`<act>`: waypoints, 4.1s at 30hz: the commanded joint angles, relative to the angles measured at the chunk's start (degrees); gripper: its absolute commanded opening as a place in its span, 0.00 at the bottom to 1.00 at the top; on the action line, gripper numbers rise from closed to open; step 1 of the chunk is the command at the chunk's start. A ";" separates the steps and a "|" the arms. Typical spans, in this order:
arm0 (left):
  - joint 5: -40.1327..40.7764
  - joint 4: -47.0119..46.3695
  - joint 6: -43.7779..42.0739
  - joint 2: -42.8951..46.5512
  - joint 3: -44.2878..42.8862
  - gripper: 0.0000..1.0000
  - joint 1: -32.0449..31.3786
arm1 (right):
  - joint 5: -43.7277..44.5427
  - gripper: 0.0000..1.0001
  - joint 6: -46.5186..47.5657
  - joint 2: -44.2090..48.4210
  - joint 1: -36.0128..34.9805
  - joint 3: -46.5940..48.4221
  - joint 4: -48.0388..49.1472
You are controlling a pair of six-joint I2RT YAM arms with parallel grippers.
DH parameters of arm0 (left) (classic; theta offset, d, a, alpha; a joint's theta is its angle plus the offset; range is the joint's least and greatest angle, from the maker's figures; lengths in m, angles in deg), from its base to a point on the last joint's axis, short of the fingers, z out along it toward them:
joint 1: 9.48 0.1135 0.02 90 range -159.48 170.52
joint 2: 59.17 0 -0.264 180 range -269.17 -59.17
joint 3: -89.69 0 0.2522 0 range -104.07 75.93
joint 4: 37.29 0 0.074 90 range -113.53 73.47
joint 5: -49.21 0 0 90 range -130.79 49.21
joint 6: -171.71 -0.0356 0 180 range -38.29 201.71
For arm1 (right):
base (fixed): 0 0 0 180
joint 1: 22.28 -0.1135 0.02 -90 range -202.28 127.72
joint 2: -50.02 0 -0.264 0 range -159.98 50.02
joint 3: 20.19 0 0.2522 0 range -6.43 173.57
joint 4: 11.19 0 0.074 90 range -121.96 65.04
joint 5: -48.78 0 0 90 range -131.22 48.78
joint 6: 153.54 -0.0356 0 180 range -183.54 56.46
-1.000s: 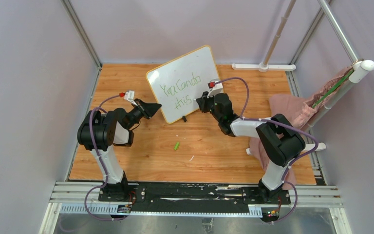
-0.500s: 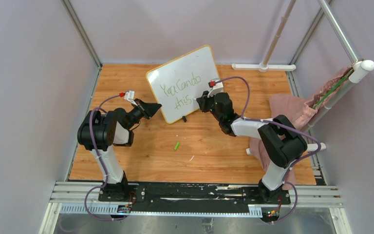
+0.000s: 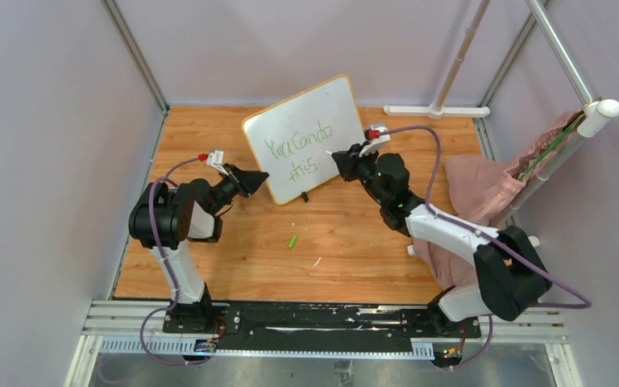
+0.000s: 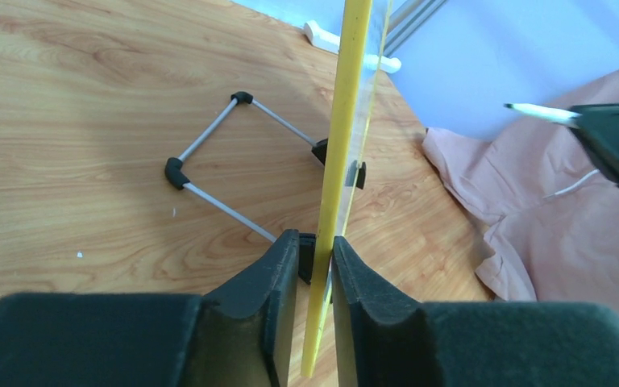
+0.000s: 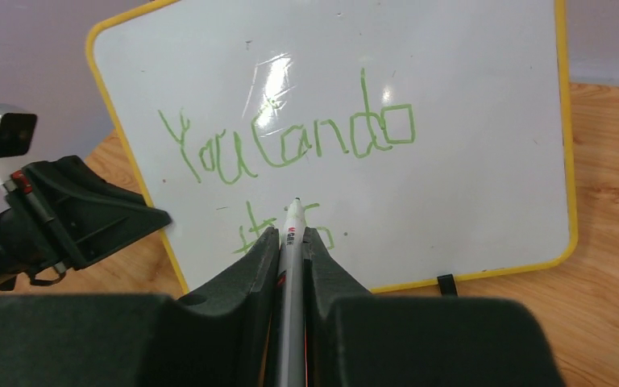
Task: Write a sentence on the whiteboard
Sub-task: Write a sentence on the whiteboard, then close the whiteboard marker at the center of the board.
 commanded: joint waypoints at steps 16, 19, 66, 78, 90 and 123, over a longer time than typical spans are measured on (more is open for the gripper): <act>7.09 -1.19 -1.29 6.01 8.72 1.00 -0.41 | 0.75 0.00 -0.11 26.29 -4.28 -12.47 -12.96; 7.69 1.29 2.04 10.21 11.85 1.00 0.81 | -0.17 0.00 0.46 28.93 -4.28 -12.40 -16.37; 45.68 103.70 -17.69 74.38 -4.44 1.00 -34.05 | -3.30 0.00 2.19 36.71 -5.78 -10.29 -51.74; 39.07 121.70 -23.13 39.68 -22.78 1.00 -41.19 | -3.01 0.00 2.28 37.96 -5.79 -11.25 -52.07; 57.53 121.60 -22.31 30.74 -26.32 1.00 -48.28 | -1.96 0.00 3.15 39.02 -5.83 -10.87 -51.95; 47.30 118.28 -25.08 16.02 -30.80 0.87 -46.79 | -1.57 0.00 3.84 42.09 -5.83 -12.86 -50.30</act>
